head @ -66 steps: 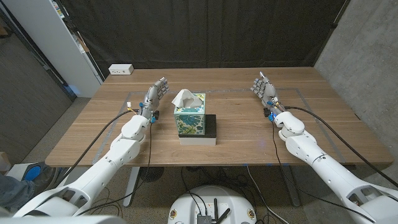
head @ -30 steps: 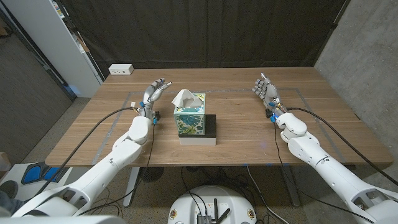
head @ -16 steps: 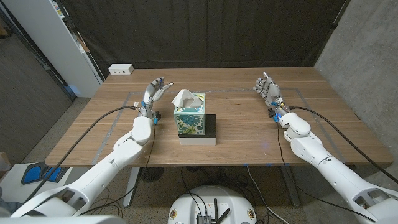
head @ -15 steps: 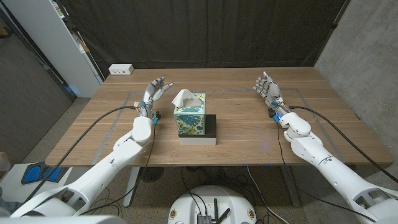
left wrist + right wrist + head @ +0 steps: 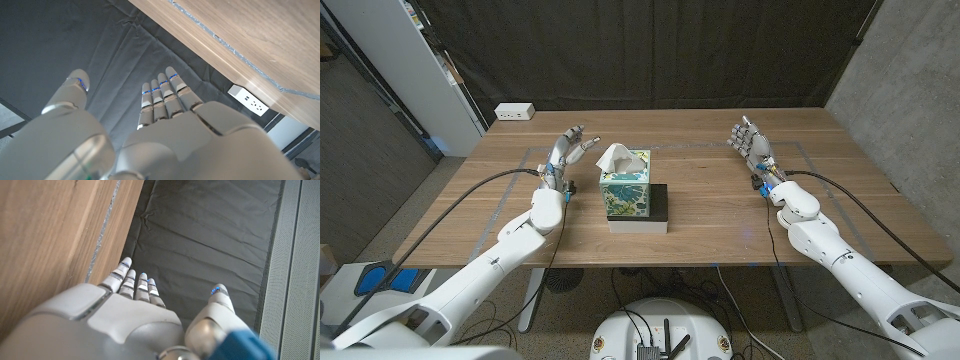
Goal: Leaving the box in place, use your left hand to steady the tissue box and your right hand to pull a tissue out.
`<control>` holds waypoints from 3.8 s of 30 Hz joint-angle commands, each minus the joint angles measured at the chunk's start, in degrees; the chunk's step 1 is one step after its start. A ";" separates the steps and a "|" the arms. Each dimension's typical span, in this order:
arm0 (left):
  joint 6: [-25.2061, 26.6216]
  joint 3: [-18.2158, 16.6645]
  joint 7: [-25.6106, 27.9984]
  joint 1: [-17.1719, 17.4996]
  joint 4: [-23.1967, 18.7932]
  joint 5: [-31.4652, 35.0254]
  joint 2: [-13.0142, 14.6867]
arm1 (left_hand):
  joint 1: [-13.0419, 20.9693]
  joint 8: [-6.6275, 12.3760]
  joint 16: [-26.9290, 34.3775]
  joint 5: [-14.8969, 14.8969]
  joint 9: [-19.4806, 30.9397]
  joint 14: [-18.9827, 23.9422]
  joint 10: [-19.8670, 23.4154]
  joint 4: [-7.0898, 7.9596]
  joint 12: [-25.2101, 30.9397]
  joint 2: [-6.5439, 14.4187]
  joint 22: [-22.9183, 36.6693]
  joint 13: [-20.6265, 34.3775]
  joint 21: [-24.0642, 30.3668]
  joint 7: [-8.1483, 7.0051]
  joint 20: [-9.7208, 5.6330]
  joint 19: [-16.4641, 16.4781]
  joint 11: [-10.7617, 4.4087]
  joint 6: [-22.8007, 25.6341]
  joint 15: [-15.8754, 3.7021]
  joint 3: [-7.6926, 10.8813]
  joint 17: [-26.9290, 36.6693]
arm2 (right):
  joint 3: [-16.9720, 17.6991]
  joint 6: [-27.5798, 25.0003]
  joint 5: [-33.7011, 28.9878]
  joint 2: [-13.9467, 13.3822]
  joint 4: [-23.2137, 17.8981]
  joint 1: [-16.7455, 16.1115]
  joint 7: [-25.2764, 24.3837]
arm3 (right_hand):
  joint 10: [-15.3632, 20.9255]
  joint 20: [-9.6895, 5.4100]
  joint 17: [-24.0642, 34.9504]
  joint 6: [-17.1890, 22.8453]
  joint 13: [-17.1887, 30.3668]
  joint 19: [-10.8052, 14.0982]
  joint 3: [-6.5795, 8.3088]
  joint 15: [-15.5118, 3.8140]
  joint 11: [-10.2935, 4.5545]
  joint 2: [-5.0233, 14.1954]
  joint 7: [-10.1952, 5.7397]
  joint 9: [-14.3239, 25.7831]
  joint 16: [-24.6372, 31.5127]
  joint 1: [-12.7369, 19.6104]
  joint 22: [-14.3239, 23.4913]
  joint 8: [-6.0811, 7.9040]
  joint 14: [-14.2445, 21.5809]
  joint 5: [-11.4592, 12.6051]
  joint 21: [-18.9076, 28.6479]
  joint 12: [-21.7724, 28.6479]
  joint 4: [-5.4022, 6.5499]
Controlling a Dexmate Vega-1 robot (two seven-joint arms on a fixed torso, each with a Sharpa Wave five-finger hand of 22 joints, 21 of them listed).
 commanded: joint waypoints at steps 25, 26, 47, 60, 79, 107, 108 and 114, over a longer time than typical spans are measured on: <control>4.10 -4.68 0.13 12.00 -13.14 -0.65 6.76 | 0.42 -0.62 -0.75 0.38 0.25 -0.79 -0.44 0.34 -0.46 0.56 0.29 0.29 -0.51 0.07 0.37 -0.73 0.39 -0.36 0.39 -0.84 0.19 | 0.63 1.55 -0.60 0.29 -1.52 -2.29 -2.73 | 0.55 -0.17 -0.19 0.52 0.28 0.39 0.20 0.17 0.19 0.08 1.06 0.12 0.46 0.47 0.31 0.07 0.52 0.30 0.21 0.36 -0.19; 3.40 -4.73 0.81 12.26 -12.93 -0.18 6.64 | 0.42 -0.65 -0.76 0.38 0.25 -0.77 -0.46 0.34 -0.48 0.55 0.29 0.30 -0.52 0.06 0.37 -0.73 0.35 -0.37 0.41 -0.88 0.19 | 0.65 1.54 0.02 0.39 -1.33 -2.21 -1.99 | 0.57 -0.17 -0.20 0.52 0.28 0.40 0.20 0.19 0.20 0.08 1.04 0.12 0.47 0.47 0.31 0.07 0.55 0.30 0.21 0.36 -0.19; -0.93 -9.27 2.56 21.38 -17.89 1.30 8.37 | 0.04 -0.91 -0.91 0.32 0.25 -0.68 -0.21 0.47 -0.57 0.33 0.28 0.38 -0.59 -0.03 0.33 -0.57 0.41 -0.15 0.35 -1.59 0.20 | 0.62 1.90 0.38 0.74 -1.10 -2.05 -1.52 | 0.88 -0.18 -0.43 0.51 0.28 0.74 0.22 0.17 0.22 0.13 1.08 0.13 0.56 0.52 0.31 0.02 0.86 0.29 0.25 0.37 -0.25; -4.26 -11.37 4.54 26.37 -20.28 3.08 7.40 | -0.27 -1.06 -1.01 0.27 0.24 -0.61 -0.15 0.54 -0.68 0.16 0.28 0.43 -0.68 -0.07 0.35 -0.53 0.33 0.13 0.44 -2.10 0.20 | 0.74 1.58 -0.08 0.38 -1.83 -2.75 -2.54 | 0.93 -0.14 -0.57 0.55 0.28 0.69 0.23 0.17 0.26 0.15 1.04 0.13 0.55 0.53 0.31 0.00 0.90 0.28 0.18 0.33 -0.28; -9.89 -14.76 5.46 33.69 -21.16 5.50 6.18 | -0.07 -1.06 -0.85 0.31 0.24 0.37 0.88 0.43 -0.52 0.28 0.28 0.52 -0.52 -0.36 0.17 0.32 0.25 1.15 0.10 -2.57 0.19 | 0.34 1.39 -0.16 0.85 -2.45 -3.00 -2.88 | 0.90 -0.02 -0.74 0.56 0.28 0.71 0.24 0.18 0.21 0.23 1.06 0.13 0.54 0.53 0.31 -0.02 0.93 0.28 0.13 0.25 -0.29; -14.34 -18.47 -5.06 34.61 -20.81 5.88 10.19 | -3.42 -3.04 -2.13 -1.04 0.29 -0.85 -1.32 0.40 -2.21 -4.25 0.13 0.84 -0.99 -0.61 0.52 1.09 0.47 -1.81 0.43 -6.81 0.19 | -0.14 -0.30 -2.52 0.60 -7.63 -5.89 -7.83 | 1.02 0.04 -0.98 0.61 0.27 0.74 0.29 0.33 0.18 0.40 0.92 0.13 0.54 0.54 0.32 -0.04 0.97 0.28 0.08 0.21 -0.29; -14.65 -18.45 -6.23 34.41 -20.77 5.30 10.78 | -3.50 -3.34 -2.64 -1.21 0.33 -1.96 -2.41 0.13 -2.72 -4.70 0.10 0.91 -1.09 -0.48 0.62 1.20 0.73 -2.96 0.78 -7.40 0.19 | -0.15 -0.62 -3.02 0.59 -8.11 -6.14 -8.79 | 1.02 0.06 -0.99 0.63 0.27 0.76 0.29 0.25 0.19 0.40 0.90 0.13 0.54 0.54 0.32 -0.04 0.97 0.28 0.09 0.21 -0.29; -17.32 -17.09 -9.33 31.94 -18.36 3.83 10.94 | -4.72 -4.24 -4.12 -1.80 0.40 -6.72 -7.73 -0.17 -4.75 -5.06 -0.13 1.23 -2.75 0.51 0.81 -0.85 2.45 -9.07 2.41 -10.83 0.19 | -0.04 -0.70 -3.34 0.23 -9.51 -7.40 -9.59 | 1.08 0.11 -1.05 0.68 0.27 0.76 0.29 0.33 0.16 0.43 1.01 0.13 0.58 0.54 0.32 -0.03 1.08 0.28 0.08 0.21 -0.29</control>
